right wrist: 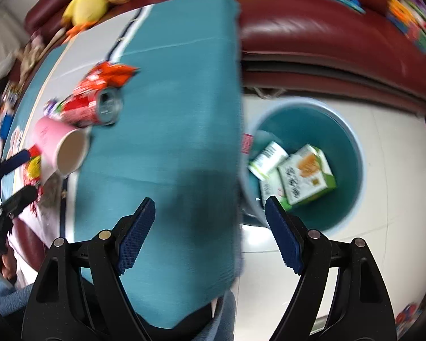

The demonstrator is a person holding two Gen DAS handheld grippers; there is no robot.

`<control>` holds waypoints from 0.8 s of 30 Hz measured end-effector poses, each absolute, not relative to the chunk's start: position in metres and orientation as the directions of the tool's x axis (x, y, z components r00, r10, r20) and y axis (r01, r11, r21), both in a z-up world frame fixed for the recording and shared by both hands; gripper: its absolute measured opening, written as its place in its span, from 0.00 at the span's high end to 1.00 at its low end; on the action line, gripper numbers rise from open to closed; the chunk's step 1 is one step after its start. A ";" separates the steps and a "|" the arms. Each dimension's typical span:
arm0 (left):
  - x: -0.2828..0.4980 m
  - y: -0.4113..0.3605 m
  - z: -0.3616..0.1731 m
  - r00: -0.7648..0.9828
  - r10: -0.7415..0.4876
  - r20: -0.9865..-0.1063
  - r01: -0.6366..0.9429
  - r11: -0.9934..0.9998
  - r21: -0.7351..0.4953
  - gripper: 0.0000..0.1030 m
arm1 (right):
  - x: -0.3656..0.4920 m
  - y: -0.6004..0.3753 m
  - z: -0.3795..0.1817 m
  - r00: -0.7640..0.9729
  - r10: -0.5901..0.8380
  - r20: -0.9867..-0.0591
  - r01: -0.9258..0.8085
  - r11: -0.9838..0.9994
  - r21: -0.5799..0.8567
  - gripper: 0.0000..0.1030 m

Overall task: Collect trash
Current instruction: 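Grasp the pink paper cup with the right tool while the left tool grasps the red can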

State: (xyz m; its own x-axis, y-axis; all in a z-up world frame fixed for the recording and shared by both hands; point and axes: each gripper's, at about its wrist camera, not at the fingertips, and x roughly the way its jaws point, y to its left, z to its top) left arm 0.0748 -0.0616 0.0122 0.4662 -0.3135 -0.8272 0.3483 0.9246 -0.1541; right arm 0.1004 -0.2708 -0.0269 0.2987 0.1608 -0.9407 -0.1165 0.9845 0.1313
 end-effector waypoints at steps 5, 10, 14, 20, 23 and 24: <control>0.072 -0.004 0.010 0.496 -0.273 -0.825 0.281 0.949 -0.146 0.10 | 0.111 -0.211 -0.011 0.309 0.198 -0.930 -0.244 0.962 0.124 0.26; 0.072 0.037 0.003 0.500 -0.266 -0.825 0.252 0.955 -0.155 0.10 | 0.126 -0.151 -0.006 0.286 0.226 -0.931 -0.358 0.926 0.115 0.26; 0.072 0.068 -0.005 0.492 -0.262 -0.830 0.238 0.958 -0.161 0.10 | 0.138 -0.107 -0.006 0.259 0.229 -0.938 -0.433 0.896 0.099 0.26; 0.071 0.098 -0.015 0.490 -0.255 -0.834 0.207 0.963 -0.173 0.10 | 0.151 -0.056 -0.022 0.221 0.197 -0.955 -0.523 0.851 0.055 0.26; 0.073 0.110 -0.020 0.488 -0.262 -0.833 0.184 0.963 -0.195 0.10 | 0.155 -0.041 -0.032 0.204 0.167 -0.965 -0.545 0.838 0.030 0.26; 0.073 0.113 -0.021 0.487 -0.264 -0.833 0.179 0.963 -0.201 0.10 | 0.156 -0.038 -0.036 0.197 0.159 -0.967 -0.552 0.833 0.025 0.26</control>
